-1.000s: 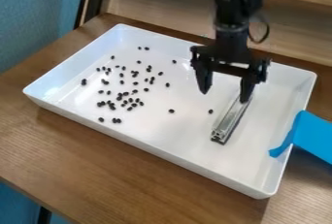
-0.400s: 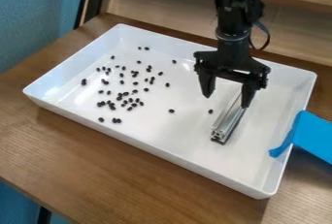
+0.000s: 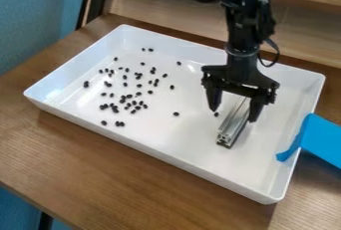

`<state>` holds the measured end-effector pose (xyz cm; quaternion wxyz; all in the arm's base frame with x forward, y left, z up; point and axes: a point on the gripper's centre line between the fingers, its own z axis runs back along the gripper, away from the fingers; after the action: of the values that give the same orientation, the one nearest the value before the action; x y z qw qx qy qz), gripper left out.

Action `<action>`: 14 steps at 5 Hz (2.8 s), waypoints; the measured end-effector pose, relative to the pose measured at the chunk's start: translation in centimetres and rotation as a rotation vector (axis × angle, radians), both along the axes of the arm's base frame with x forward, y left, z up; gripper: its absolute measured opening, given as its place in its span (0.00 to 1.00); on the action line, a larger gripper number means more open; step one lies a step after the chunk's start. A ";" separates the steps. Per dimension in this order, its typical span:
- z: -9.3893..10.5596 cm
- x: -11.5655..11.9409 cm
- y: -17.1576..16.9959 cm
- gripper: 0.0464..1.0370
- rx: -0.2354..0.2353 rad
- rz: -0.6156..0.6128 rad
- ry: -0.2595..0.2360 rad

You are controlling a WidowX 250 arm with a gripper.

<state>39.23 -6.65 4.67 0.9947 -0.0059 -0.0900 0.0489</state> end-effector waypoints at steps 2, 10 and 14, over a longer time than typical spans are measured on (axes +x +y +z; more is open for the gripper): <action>-1.0 0.2 -0.2 0.62 0.005 0.013 0.030; -1.3 -0.4 15.9 0.34 0.070 0.047 0.052; -1.0 -4.4 26.9 0.34 0.036 0.008 0.037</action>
<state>34.88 20.29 3.71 0.9960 0.0133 -0.0724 0.0511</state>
